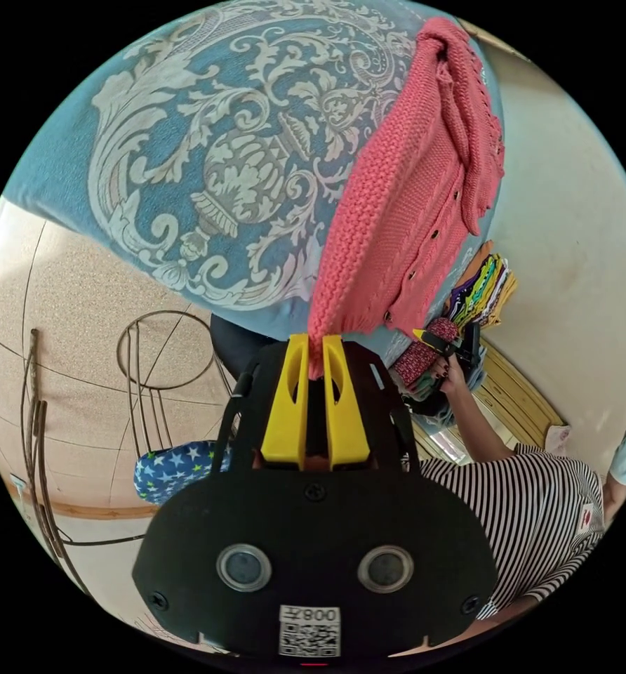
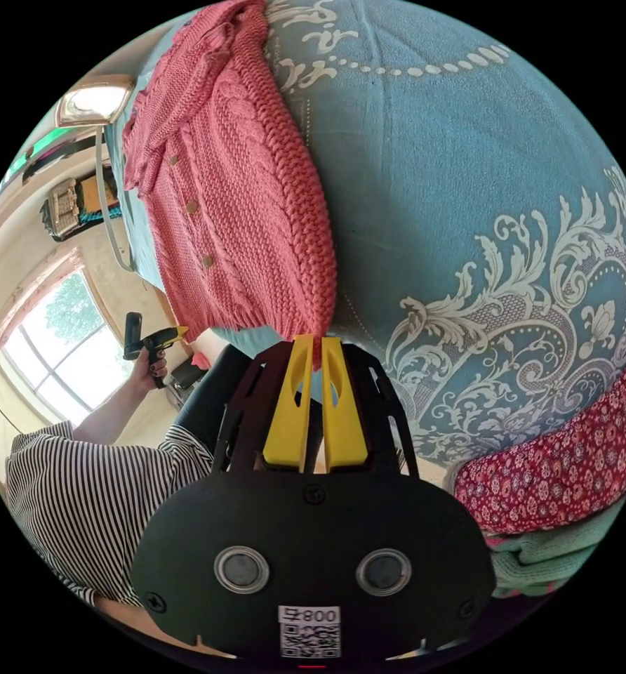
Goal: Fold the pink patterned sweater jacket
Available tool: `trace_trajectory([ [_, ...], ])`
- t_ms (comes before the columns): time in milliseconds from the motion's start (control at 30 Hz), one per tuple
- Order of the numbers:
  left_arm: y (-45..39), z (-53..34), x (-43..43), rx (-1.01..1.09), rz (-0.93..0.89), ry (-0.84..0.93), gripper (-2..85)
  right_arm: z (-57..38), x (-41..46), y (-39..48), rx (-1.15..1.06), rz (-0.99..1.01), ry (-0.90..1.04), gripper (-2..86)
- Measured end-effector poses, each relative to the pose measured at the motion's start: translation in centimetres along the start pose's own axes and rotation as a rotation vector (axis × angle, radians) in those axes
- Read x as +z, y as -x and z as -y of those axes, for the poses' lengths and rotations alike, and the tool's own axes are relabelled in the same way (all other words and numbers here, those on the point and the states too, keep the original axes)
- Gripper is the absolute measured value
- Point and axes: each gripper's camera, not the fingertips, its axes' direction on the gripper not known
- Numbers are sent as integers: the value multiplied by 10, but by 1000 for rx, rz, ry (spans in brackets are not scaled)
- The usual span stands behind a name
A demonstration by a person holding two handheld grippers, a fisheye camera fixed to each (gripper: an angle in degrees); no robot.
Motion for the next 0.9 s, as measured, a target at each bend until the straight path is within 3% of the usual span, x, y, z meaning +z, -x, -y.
trace_trajectory([
  [300,8,-14,-10,8,-9,4,25,-27,-14,-6,9,90,-13,15],
  [667,31,-26,-21,-39,46,47,24,-45,-12,-15,14,89,108,13],
  [767,40,-22,-24,-70,-14,7,24,-45,-17,-24,53,154,83,14],
  [900,19,11,-33,41,-1,6,27,-29,-40,-12,-4,144,57,15],
])
